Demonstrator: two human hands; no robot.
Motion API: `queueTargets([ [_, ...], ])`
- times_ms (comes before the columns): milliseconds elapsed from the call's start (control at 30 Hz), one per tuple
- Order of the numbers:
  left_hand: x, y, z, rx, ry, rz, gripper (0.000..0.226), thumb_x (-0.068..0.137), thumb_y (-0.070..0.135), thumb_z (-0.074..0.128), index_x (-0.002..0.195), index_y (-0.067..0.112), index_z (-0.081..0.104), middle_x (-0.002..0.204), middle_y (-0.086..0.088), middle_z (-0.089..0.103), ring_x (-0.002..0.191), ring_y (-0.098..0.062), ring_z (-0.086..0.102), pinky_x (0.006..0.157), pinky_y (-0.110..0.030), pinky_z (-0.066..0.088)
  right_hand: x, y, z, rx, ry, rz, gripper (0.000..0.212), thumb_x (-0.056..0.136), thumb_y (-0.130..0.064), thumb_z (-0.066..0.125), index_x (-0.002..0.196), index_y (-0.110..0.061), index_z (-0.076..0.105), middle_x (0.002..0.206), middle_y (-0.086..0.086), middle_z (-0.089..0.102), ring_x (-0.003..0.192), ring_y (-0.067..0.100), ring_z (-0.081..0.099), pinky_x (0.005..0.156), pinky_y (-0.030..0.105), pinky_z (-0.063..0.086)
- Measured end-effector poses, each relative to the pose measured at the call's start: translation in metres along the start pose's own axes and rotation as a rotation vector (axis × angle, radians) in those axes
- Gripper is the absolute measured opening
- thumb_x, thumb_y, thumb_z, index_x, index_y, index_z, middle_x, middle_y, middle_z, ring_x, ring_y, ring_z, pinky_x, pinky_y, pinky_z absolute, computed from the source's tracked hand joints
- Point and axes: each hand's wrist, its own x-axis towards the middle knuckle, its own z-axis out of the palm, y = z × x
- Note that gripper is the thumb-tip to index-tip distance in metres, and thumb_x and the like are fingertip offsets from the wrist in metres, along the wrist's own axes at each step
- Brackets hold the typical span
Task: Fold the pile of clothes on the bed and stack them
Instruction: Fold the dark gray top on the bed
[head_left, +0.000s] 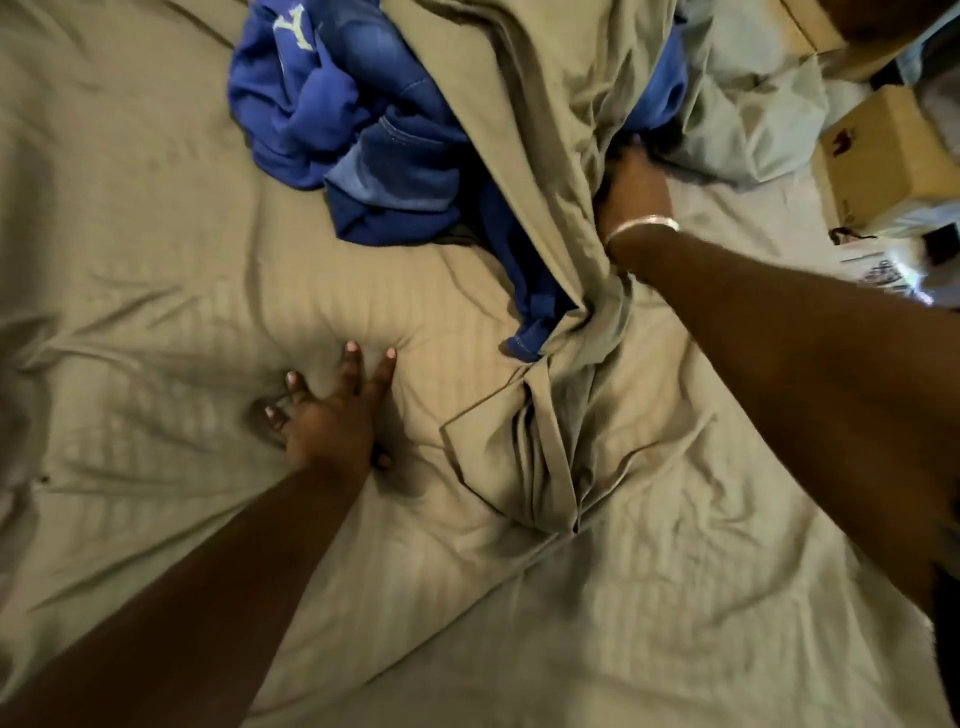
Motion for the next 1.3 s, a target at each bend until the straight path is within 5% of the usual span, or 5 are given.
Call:
queueTargets([
  [300, 0.007, -0.006, -0.001, -0.014, -0.041, 0.046, 0.122, 0.073, 0.048, 0.079, 0.143, 0.058, -0.021, 0.16, 0.015, -0.025, 0.142, -0.057, 0.001, 0.106, -0.075, 0.019, -0.253, -0.003, -0.079, 0.676, 0.268, 0.361, 0.048, 0.087, -0.035, 0.066, 0.06, 0.003, 0.053, 0.05, 0.025, 0.044, 0.043, 0.026, 0.038, 0.044, 0.039, 0.032],
  [600, -0.04, 0.007, -0.046, -0.049, -0.163, 0.018, 0.094, 0.088, 0.055, 0.061, 0.155, 0.039, -0.004, 0.165, 0.004, -0.004, 0.144, -0.05, 0.014, 0.108, -0.067, 0.025, -0.365, -0.086, -0.105, 1.006, 0.32, 0.53, 0.042, 0.087, 0.003, 0.066, 0.09, -0.037, 0.079, 0.092, 0.006, 0.076, 0.094, 0.025, 0.071, 0.088, 0.045, 0.055],
  [700, -0.09, 0.03, -0.071, -0.61, -0.22, 0.03, 0.046, 0.094, 0.053, 0.046, 0.123, 0.019, 0.06, 0.135, -0.017, 0.057, 0.119, -0.039, 0.056, 0.103, -0.053, 0.044, -0.361, -0.126, -0.149, 1.039, 0.412, 0.477, 0.019, 0.083, -0.012, 0.071, 0.08, -0.029, 0.08, 0.08, 0.01, 0.073, 0.082, 0.029, 0.069, 0.082, 0.042, 0.057],
  [900, -0.223, 0.086, -0.194, -1.797, -0.757, -0.135, 0.052, 0.089, 0.056, 0.057, 0.094, 0.007, 0.07, 0.084, -0.013, 0.066, 0.081, -0.032, 0.058, 0.074, -0.041, 0.047, -0.393, -0.186, -0.259, 1.053, 0.567, 0.366, 0.04, 0.075, -0.056, 0.076, 0.079, -0.016, 0.075, 0.072, 0.032, 0.06, 0.075, 0.028, 0.061, 0.073, 0.045, 0.05],
  [1300, -0.347, 0.083, -0.305, -0.992, -0.594, 0.032, 0.031, 0.098, 0.007, 0.037, 0.07, 0.004, 0.049, 0.077, -0.013, 0.05, 0.064, -0.029, 0.046, 0.056, -0.034, 0.042, -0.476, -0.267, -0.38, 0.708, 0.446, -0.016, 0.044, 0.085, -0.014, 0.071, 0.059, -0.025, 0.038, 0.057, -0.015, 0.032, 0.051, -0.002, 0.037, 0.052, 0.016, 0.03],
])
